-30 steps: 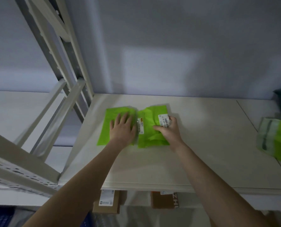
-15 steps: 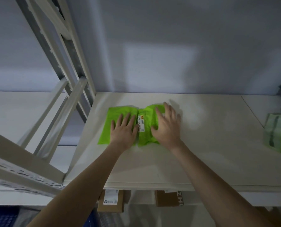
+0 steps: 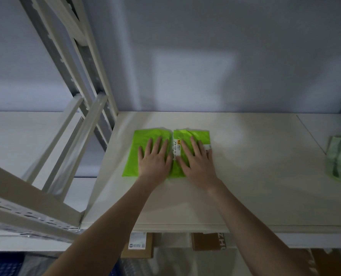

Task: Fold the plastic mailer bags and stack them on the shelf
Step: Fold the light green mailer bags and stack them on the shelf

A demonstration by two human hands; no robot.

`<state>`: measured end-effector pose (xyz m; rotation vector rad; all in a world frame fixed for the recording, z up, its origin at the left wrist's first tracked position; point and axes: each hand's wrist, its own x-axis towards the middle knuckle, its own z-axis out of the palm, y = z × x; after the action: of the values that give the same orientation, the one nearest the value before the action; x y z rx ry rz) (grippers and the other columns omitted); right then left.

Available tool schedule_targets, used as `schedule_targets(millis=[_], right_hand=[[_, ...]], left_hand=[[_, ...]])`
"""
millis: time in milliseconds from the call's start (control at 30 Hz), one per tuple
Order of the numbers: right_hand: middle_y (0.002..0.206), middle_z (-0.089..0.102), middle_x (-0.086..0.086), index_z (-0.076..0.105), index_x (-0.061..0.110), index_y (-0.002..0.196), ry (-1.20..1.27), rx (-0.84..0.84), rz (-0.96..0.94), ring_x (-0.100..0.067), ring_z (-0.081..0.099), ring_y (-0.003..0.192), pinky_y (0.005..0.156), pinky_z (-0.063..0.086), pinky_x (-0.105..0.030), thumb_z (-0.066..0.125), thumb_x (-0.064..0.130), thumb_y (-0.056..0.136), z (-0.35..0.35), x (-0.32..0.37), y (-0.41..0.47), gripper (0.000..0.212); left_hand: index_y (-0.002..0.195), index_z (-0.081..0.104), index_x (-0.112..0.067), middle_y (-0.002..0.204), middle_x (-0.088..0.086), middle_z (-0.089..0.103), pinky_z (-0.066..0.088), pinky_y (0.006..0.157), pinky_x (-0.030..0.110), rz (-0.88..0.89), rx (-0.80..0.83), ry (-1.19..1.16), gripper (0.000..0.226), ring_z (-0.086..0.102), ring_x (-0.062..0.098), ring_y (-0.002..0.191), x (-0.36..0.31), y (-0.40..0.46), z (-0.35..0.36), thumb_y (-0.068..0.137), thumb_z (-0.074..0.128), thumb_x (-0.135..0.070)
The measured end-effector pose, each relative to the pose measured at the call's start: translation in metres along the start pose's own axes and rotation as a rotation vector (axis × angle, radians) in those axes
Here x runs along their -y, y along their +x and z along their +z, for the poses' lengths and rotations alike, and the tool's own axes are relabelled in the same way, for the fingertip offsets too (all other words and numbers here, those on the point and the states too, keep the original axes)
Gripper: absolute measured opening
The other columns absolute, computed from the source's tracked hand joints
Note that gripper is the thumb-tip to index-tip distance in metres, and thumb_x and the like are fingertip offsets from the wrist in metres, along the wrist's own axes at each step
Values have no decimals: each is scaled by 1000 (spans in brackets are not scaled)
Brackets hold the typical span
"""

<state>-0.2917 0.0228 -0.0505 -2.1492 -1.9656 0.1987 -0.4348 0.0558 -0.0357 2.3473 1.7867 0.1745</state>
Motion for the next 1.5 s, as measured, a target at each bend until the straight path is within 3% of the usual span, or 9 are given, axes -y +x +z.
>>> schedule_targets(millis=[100,400,467,533,600,967,1167,1500], right_hand=[[159,9,-3,18,34,148,13,5,-19,-29,14,144,112,11,-55,1,66,77,2,10,-1,80],[159,4,-1,13,32,150,-63,63,-62,-33,7,145,110,8,-61,-6,65,74,-2,16,4,85],[159,2,0,12,33,149,-78,77,-59,-32,1,146,111,1,-61,1,64,81,-5,16,6,76],[159,-1,2,11,34,149,-40,106,-54,-29,-5,146,111,-4,-60,22,61,92,-10,15,9,65],[159,-4,2,11,33,150,17,102,-64,-27,-6,146,112,-2,-59,36,55,93,-18,16,7,66],[159,-4,5,8,30,150,22,-23,-52,-17,-6,146,114,-5,-52,36,55,93,-73,-21,2,68],[159,-1,2,9,23,150,-10,-74,-17,-17,0,146,117,1,-49,32,51,95,-125,-76,-13,66],[159,8,1,11,24,150,-100,-167,103,-17,7,146,116,8,-48,32,51,96,-198,-221,-42,65]], left_hand=[[150,9,-33,159,-7,5,1,116,49,2,-8,11,53,-3,19,147,0,2,2,99,21,-44],[150,-2,-26,159,-2,-3,-3,116,49,19,35,30,55,-7,22,146,0,5,-2,101,17,-40],[150,-5,-18,159,3,-6,-7,116,48,21,42,49,59,-11,22,146,0,6,-4,100,15,-42],[150,-3,-16,159,5,-8,-12,115,48,21,59,73,62,-15,21,145,1,7,-8,99,14,-46],[151,-2,-18,158,4,-12,-14,113,50,26,75,89,63,-18,19,144,1,6,-13,98,13,-49],[149,-13,-19,156,1,-21,-14,113,48,117,-59,104,66,-21,18,143,-32,5,-44,97,12,-52],[150,-7,-21,157,-3,-20,-3,117,49,177,-93,56,68,-12,17,146,-89,11,-52,96,20,-54],[150,-4,-24,158,-7,-13,-3,117,44,336,-167,-31,66,-11,12,146,-242,24,-46,96,22,-53]])
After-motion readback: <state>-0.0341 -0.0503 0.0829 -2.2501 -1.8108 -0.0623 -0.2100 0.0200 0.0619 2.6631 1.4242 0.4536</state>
